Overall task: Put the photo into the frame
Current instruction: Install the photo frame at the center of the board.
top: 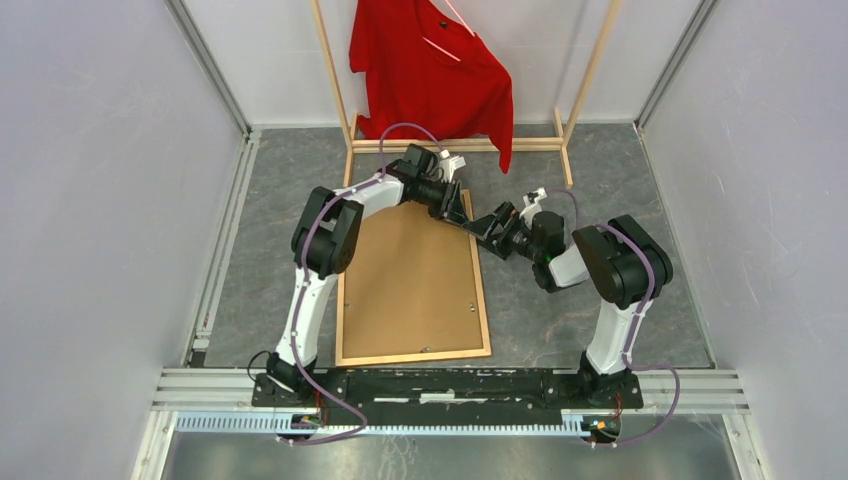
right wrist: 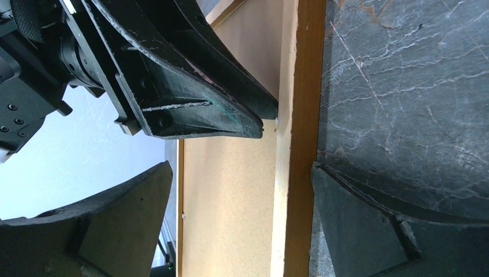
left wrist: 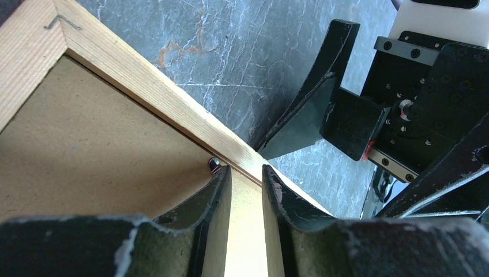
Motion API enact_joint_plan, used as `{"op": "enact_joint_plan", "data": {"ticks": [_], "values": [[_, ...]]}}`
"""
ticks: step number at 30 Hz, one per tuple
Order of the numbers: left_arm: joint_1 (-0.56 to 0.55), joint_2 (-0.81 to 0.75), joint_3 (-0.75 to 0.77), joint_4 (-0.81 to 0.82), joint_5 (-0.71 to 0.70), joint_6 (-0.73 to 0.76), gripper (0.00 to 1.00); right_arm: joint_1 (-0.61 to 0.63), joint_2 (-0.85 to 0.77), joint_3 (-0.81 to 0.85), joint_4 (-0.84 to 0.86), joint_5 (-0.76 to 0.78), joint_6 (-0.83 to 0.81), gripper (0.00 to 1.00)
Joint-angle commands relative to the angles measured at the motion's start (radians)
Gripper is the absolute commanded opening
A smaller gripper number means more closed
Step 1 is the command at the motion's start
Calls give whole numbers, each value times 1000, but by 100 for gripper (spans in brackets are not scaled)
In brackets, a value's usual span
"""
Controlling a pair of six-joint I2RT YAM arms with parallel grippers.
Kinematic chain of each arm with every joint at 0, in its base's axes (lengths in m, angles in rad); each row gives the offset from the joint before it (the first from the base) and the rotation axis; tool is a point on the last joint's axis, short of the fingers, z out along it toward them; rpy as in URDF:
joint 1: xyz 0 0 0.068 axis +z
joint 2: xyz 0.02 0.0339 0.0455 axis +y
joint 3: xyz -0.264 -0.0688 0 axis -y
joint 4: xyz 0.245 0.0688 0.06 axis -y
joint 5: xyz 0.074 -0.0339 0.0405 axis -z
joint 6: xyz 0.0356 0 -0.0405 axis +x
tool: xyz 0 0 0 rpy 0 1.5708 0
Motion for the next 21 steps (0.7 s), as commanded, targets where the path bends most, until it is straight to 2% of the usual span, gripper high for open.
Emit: {"op": "enact_joint_plan", "data": {"ticks": [1, 21], "values": [[-6, -24, 17, 29, -22, 34, 33, 10, 10, 5, 31, -19, 2, 98], [46, -41, -14, 50, -9, 8, 34, 10, 16, -12, 51, -19, 9, 98]]}}
